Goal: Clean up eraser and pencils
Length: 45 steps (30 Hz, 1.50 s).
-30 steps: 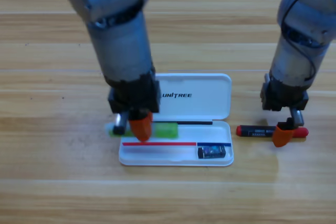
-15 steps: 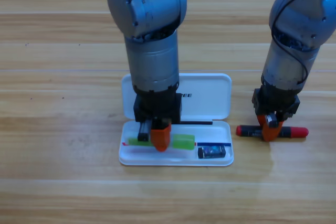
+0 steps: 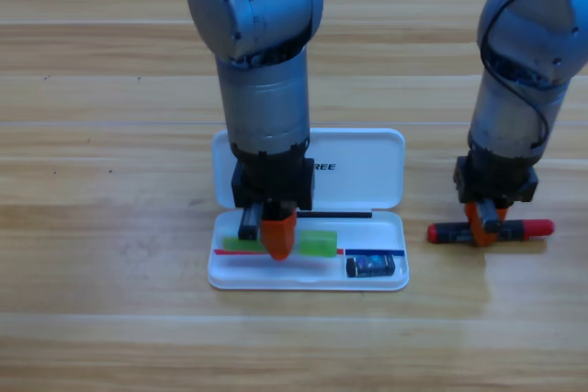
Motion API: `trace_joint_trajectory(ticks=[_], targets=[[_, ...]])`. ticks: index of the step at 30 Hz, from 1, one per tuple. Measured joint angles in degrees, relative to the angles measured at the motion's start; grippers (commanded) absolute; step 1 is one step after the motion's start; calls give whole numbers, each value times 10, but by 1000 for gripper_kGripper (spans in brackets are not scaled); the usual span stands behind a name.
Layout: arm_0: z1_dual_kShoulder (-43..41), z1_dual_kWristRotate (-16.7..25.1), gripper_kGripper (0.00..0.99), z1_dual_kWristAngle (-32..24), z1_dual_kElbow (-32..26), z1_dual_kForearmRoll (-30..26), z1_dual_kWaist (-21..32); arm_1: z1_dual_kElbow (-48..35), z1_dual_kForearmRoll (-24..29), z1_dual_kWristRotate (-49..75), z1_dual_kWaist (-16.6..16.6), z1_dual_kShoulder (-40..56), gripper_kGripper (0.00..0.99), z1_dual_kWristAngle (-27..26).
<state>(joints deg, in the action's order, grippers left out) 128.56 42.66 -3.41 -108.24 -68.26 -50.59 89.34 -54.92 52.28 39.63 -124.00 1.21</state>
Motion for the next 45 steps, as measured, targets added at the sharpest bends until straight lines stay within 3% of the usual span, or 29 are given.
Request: trace_joint_trajectory(ticks=[10, 31, 32, 33, 35, 36, 45], targets=[[14, 3, 0, -4, 0, 0, 16, -4, -36, -39, 11, 122, 0, 9], [30, -13, 0, -15, -2, 0, 16, -8, -36, -54, 35, 128, 0, 11], [31, -15, 91, -15, -3, 0, 16, -9, -36, -55, 35, 128, 0, 11], [32, -17, 308, -15, -3, 0, 16, -9, -36, -56, 35, 128, 0, 11], [36, -20, 856, -15, -3, 0, 16, -9, -36, -57, 36, 128, 0, 12], [38, -20, 976, -15, -3, 0, 16, -9, -36, -57, 36, 128, 0, 12], [41, -27, 990, -22, -3, -13, 9, -9, -36, -59, 41, 128, 0, 14]])
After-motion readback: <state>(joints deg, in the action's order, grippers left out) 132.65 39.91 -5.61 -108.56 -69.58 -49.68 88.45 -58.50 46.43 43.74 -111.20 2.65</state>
